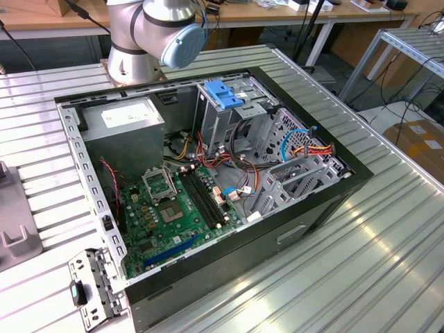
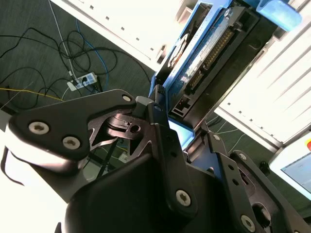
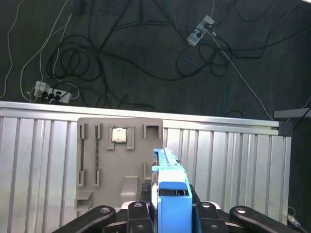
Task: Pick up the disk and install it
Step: 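Pick up the disk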
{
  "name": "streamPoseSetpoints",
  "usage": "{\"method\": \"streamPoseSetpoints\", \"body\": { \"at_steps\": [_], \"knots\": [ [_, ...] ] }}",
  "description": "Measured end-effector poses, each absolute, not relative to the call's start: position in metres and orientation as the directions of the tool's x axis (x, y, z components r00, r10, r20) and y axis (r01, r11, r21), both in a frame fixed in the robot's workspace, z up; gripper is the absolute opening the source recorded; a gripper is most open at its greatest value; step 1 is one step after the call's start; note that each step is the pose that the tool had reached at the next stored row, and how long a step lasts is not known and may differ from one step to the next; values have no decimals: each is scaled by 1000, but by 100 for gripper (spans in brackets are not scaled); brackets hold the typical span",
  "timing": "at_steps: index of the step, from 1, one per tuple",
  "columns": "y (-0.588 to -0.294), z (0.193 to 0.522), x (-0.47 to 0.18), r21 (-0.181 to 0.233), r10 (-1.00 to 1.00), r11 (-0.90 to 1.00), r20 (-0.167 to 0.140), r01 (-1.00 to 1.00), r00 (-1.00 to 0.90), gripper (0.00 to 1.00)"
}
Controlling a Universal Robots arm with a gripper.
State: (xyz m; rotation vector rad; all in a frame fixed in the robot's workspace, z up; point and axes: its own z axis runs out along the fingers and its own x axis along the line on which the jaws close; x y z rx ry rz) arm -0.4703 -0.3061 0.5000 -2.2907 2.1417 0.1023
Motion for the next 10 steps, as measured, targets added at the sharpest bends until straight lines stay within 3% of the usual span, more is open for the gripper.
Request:
{"method": "streamPoseSetpoints", "body": {
  "at_steps": [10],
  "knots": [
    [-306,500,-467,42,-997,-68,-50,-997,66,37]
  ]
}}
